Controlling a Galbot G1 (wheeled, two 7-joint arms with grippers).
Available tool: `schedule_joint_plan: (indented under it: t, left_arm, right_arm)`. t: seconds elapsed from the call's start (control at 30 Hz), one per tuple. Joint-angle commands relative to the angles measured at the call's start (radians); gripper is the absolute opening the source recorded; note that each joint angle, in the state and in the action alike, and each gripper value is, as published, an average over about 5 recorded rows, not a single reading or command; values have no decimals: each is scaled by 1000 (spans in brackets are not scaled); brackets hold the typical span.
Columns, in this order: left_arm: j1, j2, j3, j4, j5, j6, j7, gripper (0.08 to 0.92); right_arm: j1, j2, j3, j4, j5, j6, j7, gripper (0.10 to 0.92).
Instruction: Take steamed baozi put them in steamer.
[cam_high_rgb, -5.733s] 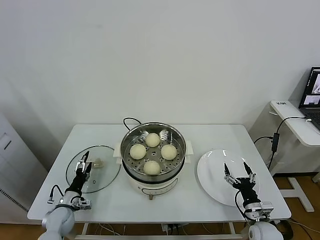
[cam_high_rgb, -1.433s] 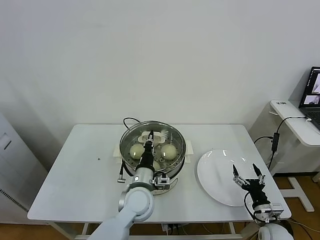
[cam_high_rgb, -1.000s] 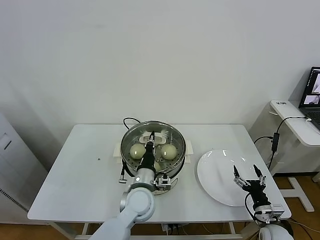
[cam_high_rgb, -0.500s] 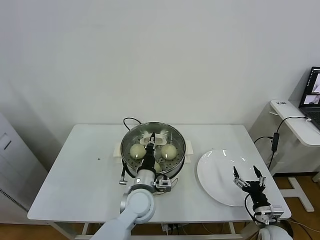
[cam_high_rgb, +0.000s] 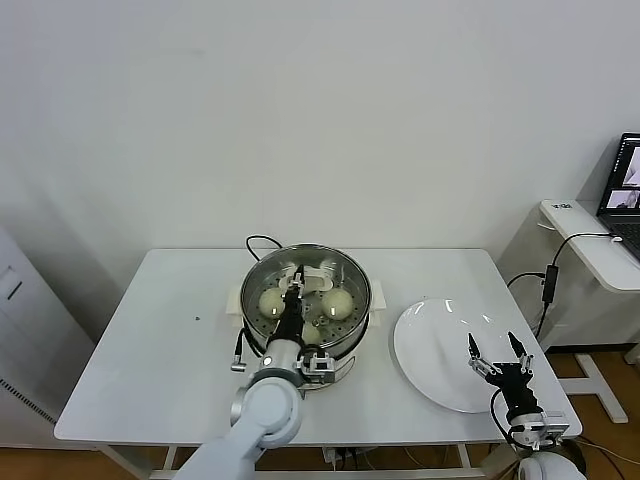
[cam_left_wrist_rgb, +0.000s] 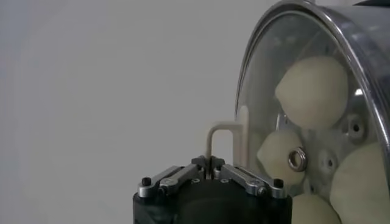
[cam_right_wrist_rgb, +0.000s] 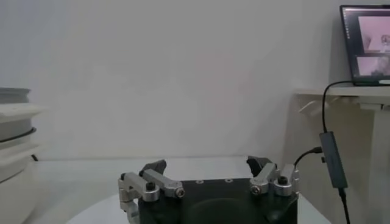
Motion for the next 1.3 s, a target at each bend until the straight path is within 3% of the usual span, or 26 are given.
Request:
schedule_joint_plan:
  t: [0.03, 0.27, 0.4, 0.57, 0.87, 1.1, 1.3]
  left_arm:
    - [52, 88, -76, -239, -374, -60, 81, 350]
    - [109, 166, -205, -422, -1020, -172, 131, 567]
    - [135, 177, -322, -462, -1410, -180, 21, 688]
    - [183, 134, -526, -428, -1759, -175, -132, 800]
    - [223, 119, -722, -173, -1756, -283, -209, 823]
    - [231, 118, -775, 34, -1743, -367, -235, 823]
    - [247, 130, -780, 118, -1724, -375, -220, 823]
  right_arm:
    - [4, -1, -1, 0, -2, -2, -3, 823]
    - [4, -4, -16, 14, 6, -29, -7, 823]
    - [1, -12, -42, 36, 10, -60, 37, 823]
    - [6, -20, -61, 65, 7, -106, 92, 823]
    - [24, -7, -64, 65, 4, -105, 79, 823]
    - [8, -5, -46, 92, -21, -146, 78, 823]
    - [6, -7, -57, 103, -22, -149, 93, 823]
